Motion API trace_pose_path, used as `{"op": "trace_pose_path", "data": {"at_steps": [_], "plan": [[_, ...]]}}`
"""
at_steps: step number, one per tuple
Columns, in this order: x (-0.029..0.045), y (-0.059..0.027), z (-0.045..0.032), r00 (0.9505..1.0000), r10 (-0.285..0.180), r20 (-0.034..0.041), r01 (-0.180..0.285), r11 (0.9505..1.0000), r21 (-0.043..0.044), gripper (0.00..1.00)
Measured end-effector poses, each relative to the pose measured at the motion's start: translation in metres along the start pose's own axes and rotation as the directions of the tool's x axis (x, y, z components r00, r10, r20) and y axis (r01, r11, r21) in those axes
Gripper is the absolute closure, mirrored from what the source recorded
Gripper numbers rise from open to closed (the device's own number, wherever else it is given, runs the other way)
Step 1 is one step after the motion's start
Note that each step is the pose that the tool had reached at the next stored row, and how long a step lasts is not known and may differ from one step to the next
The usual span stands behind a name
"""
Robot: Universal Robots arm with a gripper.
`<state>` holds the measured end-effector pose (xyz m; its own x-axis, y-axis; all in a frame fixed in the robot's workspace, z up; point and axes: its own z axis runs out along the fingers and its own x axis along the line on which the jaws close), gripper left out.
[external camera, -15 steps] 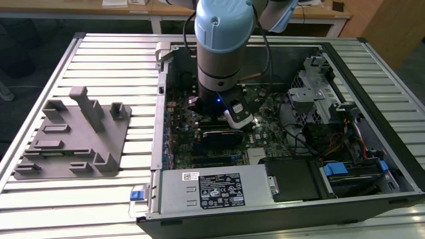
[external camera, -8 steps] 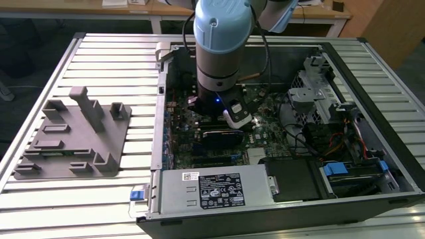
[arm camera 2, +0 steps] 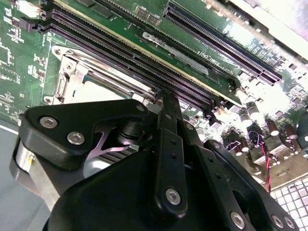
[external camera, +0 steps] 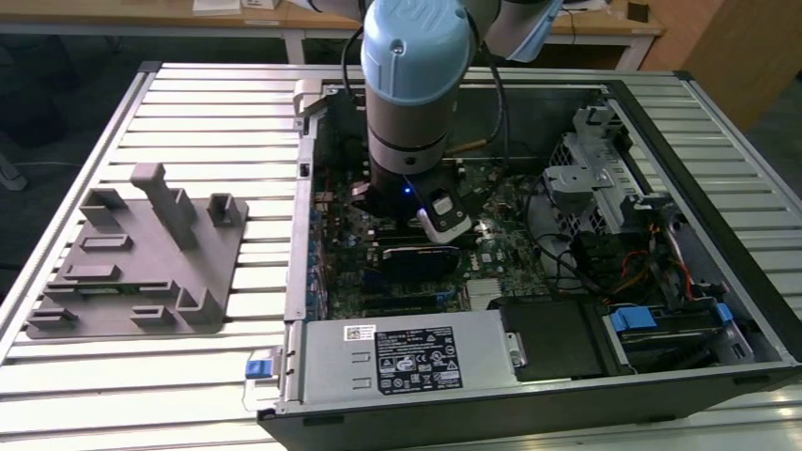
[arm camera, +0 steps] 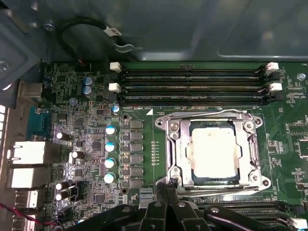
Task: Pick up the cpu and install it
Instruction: 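Install the second cpu locking lever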
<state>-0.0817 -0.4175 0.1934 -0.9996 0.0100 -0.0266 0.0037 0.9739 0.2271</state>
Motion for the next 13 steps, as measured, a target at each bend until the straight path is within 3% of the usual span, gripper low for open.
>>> {"op": "trace_pose_path", "data": {"at_steps": [13], "plan": [[0.004,-0.0008,0.0036,1.0,0.0,-0.0002,0.0,1.0,-0.0089,0.89]]}}
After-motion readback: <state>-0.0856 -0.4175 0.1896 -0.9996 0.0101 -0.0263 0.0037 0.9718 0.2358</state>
